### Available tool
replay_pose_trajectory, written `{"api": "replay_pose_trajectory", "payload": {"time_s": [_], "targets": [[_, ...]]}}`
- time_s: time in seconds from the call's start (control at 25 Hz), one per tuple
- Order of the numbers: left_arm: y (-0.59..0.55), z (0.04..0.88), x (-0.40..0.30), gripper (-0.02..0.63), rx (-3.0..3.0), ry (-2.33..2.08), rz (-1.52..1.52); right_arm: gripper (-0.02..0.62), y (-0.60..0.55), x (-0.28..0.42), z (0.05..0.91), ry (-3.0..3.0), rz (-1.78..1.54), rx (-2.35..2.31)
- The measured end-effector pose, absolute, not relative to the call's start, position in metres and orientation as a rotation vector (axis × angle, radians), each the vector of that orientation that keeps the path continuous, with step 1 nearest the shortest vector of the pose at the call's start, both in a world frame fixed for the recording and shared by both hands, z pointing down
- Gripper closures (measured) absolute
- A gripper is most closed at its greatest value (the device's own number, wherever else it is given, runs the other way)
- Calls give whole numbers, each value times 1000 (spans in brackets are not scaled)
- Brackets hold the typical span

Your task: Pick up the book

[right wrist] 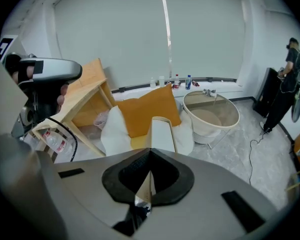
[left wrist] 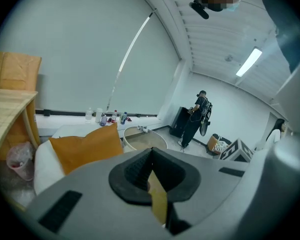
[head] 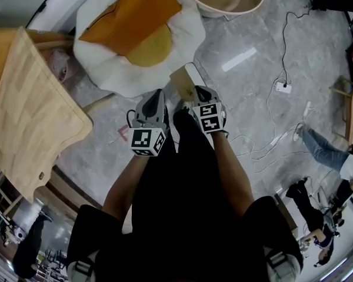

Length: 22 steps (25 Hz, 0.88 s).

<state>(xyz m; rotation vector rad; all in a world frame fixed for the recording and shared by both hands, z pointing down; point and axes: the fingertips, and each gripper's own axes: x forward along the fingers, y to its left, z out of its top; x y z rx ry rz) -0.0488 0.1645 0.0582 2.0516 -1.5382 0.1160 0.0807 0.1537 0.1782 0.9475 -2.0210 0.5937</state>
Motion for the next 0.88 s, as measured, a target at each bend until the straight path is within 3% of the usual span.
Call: {"api": "replay_pose_trajectory", "payload": {"time_s": [0.48, 0.88], "targets": [[200, -50, -17, 598, 2092, -1650, 70, 591, 187, 116, 56, -2112, 566, 926], [216, -91, -8, 598, 2208, -1579, 59, 591, 217, 116, 11, -2112, 510, 939]]}}
